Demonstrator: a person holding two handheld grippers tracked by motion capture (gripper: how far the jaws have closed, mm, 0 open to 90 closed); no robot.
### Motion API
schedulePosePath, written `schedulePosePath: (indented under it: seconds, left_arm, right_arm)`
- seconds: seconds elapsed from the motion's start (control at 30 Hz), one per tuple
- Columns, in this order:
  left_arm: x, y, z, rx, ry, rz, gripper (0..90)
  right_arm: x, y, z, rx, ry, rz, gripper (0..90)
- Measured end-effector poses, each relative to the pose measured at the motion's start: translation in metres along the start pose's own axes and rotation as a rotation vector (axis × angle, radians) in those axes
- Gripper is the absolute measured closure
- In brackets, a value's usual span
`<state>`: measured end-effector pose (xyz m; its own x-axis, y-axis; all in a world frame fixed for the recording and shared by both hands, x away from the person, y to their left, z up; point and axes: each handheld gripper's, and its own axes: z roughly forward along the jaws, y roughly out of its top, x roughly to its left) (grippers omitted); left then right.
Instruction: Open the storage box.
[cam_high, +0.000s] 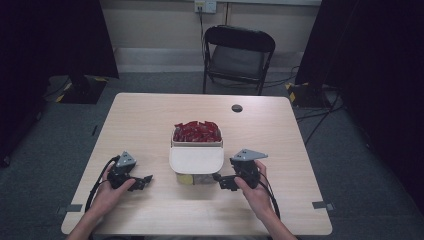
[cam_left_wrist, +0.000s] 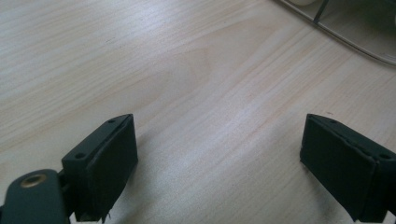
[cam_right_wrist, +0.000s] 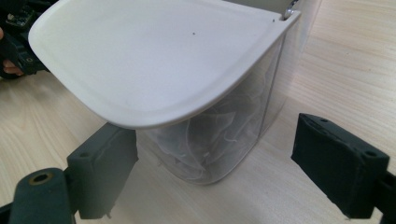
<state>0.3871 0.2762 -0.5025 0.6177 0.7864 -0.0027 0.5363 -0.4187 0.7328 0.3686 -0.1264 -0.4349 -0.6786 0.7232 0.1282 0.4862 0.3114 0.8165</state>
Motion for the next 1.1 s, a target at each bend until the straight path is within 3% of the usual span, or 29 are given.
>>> schedulePosePath:
  seconds: [0.63, 1.1]
  left_arm:
    - [0.0, 0.0, 0.0, 0.002, 0.001, 0.003, 10.6]
    - [0.0, 0.0, 0.0, 0.002, 0.004, 0.003, 10.6]
  right_arm:
    - [-0.003, 0.01, -0.004, -0.028, 0.025, 0.012, 14.1]
    - [-0.003, 0.03, -0.006, -0.049, 0.052, -0.002, 14.0]
